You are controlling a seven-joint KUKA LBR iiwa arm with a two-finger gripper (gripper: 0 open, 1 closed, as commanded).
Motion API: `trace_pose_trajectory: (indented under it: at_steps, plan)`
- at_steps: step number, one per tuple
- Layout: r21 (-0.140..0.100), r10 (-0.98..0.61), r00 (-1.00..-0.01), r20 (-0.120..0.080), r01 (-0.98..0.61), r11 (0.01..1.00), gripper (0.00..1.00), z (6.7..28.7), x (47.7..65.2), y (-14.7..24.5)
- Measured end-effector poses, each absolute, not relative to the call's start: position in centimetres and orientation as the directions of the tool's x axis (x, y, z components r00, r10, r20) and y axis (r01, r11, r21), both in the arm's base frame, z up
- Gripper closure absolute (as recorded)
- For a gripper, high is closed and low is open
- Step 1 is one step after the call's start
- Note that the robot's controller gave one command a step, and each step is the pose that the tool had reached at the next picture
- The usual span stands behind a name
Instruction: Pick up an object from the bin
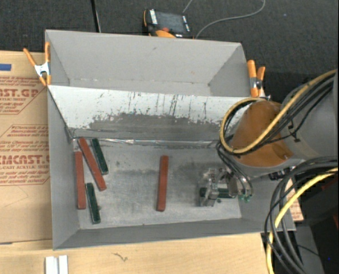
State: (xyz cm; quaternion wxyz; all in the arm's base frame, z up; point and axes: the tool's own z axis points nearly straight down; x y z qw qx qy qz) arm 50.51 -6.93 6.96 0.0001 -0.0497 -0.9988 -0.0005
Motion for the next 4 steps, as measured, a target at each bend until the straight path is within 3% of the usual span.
trace_pose_trajectory:
  at_steps: [1,2,3,4]
  plan:
    - [-0.001,0.162,-0.987,-0.006,0.162,0.987,1.00,7.0,55.4,-11.2]
    - [-0.001,-0.150,-0.989,-0.006,-0.150,0.989,1.00,20.4,50.9,-7.2]
    - [0.000,-0.149,-0.989,-0.002,-0.149,0.989,0.00,20.1,50.8,-7.2]
    - [0.004,-0.230,-0.973,0.006,-0.230,0.973,0.00,6.5,50.5,-7.4]
